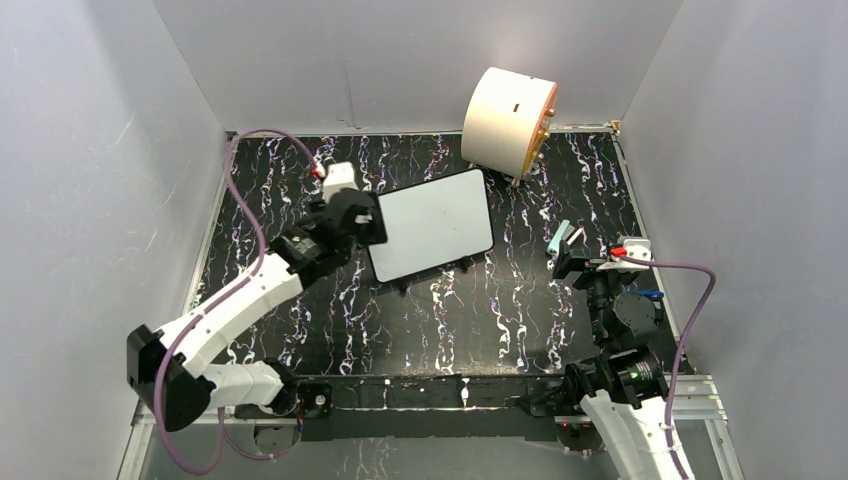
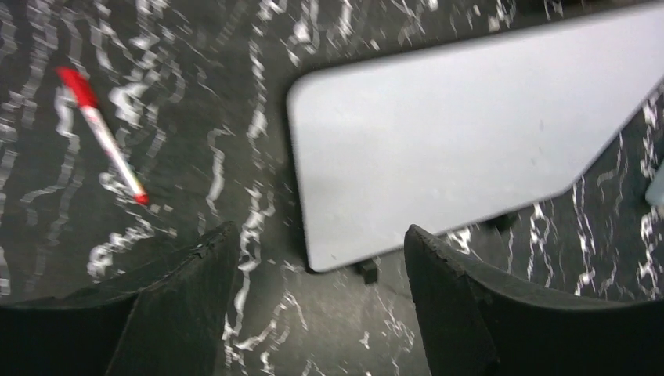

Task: Write a sentence on the whiteboard
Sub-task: Move the whiteboard to the center of the board, then open the whiteboard marker at the center of the board.

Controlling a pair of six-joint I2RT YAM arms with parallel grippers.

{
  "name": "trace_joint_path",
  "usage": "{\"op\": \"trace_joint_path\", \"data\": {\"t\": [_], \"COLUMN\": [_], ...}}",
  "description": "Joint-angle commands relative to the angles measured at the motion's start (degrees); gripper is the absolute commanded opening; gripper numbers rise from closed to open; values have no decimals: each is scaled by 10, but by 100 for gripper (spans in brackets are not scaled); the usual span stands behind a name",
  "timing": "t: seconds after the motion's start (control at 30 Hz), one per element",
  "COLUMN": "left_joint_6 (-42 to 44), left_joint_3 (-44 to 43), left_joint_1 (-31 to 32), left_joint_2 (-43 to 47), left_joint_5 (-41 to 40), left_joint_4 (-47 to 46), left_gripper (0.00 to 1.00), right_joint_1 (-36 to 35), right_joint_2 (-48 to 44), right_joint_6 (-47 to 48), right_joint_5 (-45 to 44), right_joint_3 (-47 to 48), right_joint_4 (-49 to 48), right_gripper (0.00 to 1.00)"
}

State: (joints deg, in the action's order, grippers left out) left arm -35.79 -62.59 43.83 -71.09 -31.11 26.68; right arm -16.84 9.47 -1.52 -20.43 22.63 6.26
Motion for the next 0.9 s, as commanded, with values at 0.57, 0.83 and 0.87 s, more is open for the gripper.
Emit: {"op": "trace_joint_path", "data": {"t": [0.57,0.83,0.87], "left_joint_6": [60,94,95], "left_joint_3": [-13,-25,-31], "left_joint_1": [-373,-400,-401], "left_joint_2": [-46,-169,-185], "left_joint_5": [136,121,117], "left_joint_4": [-22,-31,-27], "left_gripper": [86,80,79], "right_joint_1": [2,3,3], "right_joint_2": [11,13,13], "right_joint_6": [2,2,2], "right_joint_5": [-7,-5,-5], "right_joint_3": [1,0,0], "right_joint_4": [-24,-27,-27], "right_gripper": [99,99,99]}}
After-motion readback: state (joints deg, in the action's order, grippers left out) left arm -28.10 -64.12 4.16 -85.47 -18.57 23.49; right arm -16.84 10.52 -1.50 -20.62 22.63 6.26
